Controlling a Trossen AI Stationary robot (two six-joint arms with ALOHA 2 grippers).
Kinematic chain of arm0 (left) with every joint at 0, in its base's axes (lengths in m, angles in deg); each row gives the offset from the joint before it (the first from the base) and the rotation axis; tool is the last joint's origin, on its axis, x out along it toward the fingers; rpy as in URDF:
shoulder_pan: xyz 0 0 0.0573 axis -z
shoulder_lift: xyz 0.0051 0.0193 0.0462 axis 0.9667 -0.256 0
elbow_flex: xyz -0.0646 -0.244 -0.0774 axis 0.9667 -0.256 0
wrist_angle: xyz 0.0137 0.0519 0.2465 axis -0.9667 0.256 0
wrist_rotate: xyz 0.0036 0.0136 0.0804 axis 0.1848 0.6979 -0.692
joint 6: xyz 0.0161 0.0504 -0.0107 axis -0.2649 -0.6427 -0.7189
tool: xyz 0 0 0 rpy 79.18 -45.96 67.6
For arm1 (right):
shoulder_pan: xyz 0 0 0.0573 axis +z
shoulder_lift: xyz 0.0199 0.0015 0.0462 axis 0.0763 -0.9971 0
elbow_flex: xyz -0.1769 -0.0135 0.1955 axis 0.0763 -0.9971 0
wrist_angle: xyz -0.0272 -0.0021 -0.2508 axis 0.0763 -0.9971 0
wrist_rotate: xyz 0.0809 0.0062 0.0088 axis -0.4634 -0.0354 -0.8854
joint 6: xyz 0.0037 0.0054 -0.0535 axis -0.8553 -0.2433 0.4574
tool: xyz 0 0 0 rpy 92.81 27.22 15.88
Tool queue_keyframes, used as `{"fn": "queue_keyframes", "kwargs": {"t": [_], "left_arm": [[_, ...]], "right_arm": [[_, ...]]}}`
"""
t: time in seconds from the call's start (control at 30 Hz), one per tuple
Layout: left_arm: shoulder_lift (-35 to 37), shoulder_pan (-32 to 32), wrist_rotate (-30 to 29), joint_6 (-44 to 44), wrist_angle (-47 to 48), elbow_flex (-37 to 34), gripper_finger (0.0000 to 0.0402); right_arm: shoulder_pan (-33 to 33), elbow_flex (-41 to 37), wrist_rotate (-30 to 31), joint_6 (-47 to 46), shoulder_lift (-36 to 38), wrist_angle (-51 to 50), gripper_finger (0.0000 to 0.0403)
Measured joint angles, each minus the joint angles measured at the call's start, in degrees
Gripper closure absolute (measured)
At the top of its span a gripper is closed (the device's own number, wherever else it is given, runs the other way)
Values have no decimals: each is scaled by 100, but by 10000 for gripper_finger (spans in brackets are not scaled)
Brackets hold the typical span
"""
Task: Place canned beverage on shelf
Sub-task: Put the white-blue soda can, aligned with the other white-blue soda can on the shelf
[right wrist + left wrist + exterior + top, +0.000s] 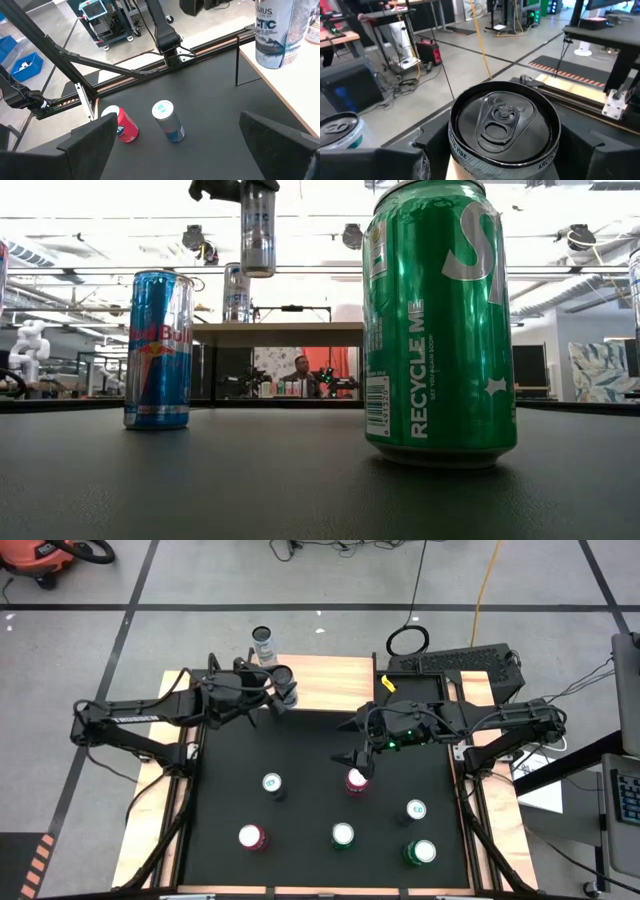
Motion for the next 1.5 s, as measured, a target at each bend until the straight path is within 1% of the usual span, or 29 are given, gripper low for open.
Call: {"fn": "queue_keyframes", "kwargs": {"t": [0.13, 0.4, 0.7, 1.2, 1.37, 1.5], "left_arm": [[62, -2, -52, 39, 42, 0, 139], [323, -2, -72, 439, 209, 0, 139], [529, -2, -91, 434, 717, 0, 139], [605, -2, -90, 432, 729, 0, 139], [604, -13, -89, 17, 730, 0, 139], [604, -146, -92, -200, 734, -2, 139]], "right_arm": [[0, 0, -22, 9, 0, 0, 3], [0, 0, -24, 20, 0, 0, 3], [0, 0, -24, 20, 0, 2, 3], [0, 0, -24, 4, 0, 4, 3], [0, 0, -24, 2, 0, 4, 3], [0, 0, -24, -1, 0, 4, 3]]}}
